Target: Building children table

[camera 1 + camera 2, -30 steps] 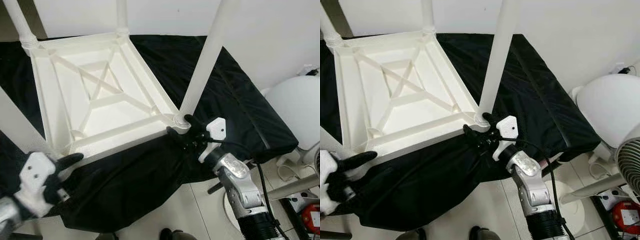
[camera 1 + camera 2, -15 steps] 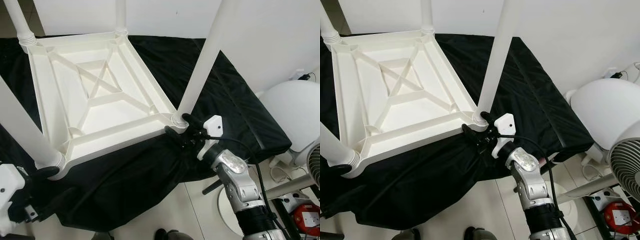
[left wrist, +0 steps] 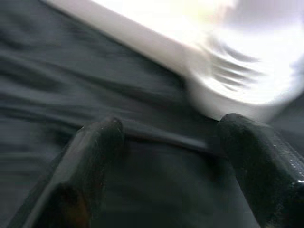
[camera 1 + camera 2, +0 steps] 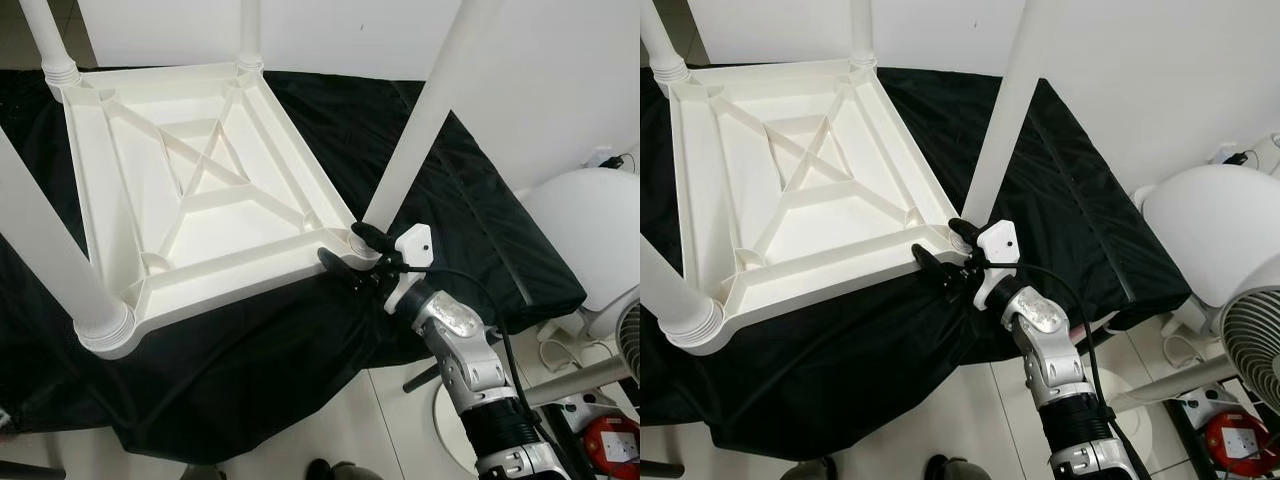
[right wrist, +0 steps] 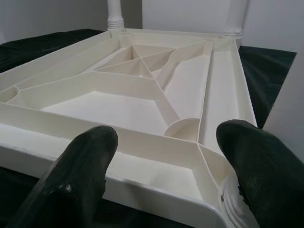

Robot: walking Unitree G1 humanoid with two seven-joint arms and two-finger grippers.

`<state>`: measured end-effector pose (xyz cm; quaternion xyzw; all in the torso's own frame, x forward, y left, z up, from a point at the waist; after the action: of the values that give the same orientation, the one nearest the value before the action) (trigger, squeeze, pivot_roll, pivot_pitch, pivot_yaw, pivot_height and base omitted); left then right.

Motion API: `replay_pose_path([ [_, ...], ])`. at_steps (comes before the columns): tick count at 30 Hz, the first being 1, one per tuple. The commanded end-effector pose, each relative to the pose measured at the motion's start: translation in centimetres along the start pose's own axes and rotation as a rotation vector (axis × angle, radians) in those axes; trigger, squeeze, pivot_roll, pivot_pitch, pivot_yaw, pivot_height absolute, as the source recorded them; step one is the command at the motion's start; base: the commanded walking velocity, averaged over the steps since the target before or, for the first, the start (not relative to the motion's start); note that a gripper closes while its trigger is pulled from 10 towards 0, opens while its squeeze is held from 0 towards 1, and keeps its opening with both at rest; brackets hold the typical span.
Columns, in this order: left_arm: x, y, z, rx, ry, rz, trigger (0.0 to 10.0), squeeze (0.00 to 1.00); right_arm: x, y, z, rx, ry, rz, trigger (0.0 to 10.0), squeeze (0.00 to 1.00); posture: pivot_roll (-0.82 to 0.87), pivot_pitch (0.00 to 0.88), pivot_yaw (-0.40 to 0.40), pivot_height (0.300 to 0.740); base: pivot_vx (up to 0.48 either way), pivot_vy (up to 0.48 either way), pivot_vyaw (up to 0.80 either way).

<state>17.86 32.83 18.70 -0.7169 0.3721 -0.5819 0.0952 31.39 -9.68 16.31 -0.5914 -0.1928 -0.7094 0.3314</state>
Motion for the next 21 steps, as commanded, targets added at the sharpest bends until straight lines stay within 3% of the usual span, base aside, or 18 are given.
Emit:
replay_pose_path([
  [1, -0.6, -1.1, 0.1, 0.105, -0.041, 0.027, 10.0, 0.00, -0.4, 0.1, -0.4, -0.016, -0.005, 0.003, 10.0, 0.00, 0.23, 0.153, -0.119, 0.740, 0.000, 0.000, 0.00],
  [2, -0.8, -2.5, 0.6, 0.204, -0.063, 0.047, 10.0, 0.00, -0.6, -0.1, -0.4, -0.021, 0.000, 0.011, 10.0, 0.00, 0.22, 0.151, -0.118, 0.740, 0.000, 0.000, 0.00],
  [10, -0.9, -4.6, 1.6, 0.354, -0.051, 0.034, 10.0, 0.00, -0.9, -0.6, -0.8, -0.041, 0.005, 0.027, 10.0, 0.00, 0.20, 0.151, -0.109, 0.740, 0.000, 0.000, 0.00],
  [15, 0.0, -6.0, 4.9, 0.431, 0.035, -0.031, 10.0, 0.00, -1.9, -1.5, -1.3, -0.068, -0.004, 0.047, 10.0, 0.00, 0.17, 0.145, -0.099, 0.740, 0.000, 0.000, 0.00],
  [19, 0.3, -6.3, 5.7, 0.446, 0.062, -0.047, 10.0, 0.00, -2.1, -1.8, -1.3, -0.074, -0.009, 0.046, 10.0, 0.00, 0.17, 0.145, -0.097, 0.740, 0.000, 0.000, 0.00],
  [21, 1.2, -6.1, 7.1, 0.436, 0.125, -0.093, 10.0, 0.00, -2.8, -2.1, -1.7, -0.115, -0.029, 0.048, 10.0, 0.00, 0.15, 0.140, -0.094, 0.740, 0.000, 0.000, 0.00],
])
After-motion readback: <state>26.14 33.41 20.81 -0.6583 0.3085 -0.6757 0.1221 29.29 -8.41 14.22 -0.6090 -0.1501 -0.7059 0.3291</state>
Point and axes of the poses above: a point about 5 cm out from each wrist's last joint towards the gripper, its own z axis pointing out of the wrist towards the gripper, its own x axis along the axis of the wrist's last joint, y = z × x, the point moved 1 cm from there along z, pointing out of the wrist towards the gripper, and after that the axes turned 13 degrees about z, right-handed, at the moved point
